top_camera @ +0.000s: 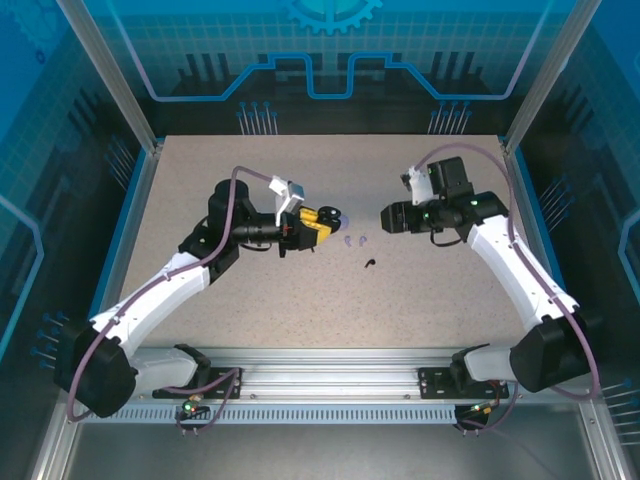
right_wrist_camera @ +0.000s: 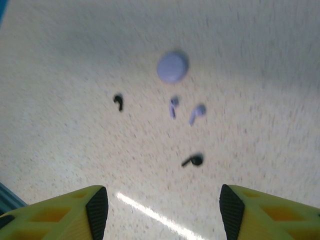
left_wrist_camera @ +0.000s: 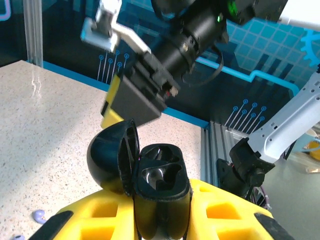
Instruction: Insert the wireless bluetooth earbuds into the charging case
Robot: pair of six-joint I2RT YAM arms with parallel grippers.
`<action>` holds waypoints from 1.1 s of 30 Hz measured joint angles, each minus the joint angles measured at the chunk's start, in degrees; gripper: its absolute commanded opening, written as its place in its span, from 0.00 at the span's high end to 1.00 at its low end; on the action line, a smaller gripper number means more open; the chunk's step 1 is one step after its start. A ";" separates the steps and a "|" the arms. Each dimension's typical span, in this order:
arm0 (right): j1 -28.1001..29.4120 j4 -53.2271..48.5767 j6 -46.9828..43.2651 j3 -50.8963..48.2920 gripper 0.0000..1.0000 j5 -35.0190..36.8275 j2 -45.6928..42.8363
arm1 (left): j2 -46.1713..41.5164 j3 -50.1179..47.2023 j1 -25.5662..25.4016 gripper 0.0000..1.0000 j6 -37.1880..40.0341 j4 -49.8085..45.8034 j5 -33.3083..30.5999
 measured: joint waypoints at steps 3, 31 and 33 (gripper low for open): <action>0.09 2.01 4.87 -5.79 0.39 0.59 0.61 | -1.92 -3.48 0.68 0.87 -2.16 3.30 -0.63; 11.30 11.87 29.51 -8.11 0.57 12.55 21.46 | -8.68 -13.60 0.81 0.87 -7.04 10.71 -3.91; 11.32 11.96 29.79 -7.87 0.57 12.85 22.27 | -8.68 -13.60 0.81 0.87 -7.04 10.69 -3.91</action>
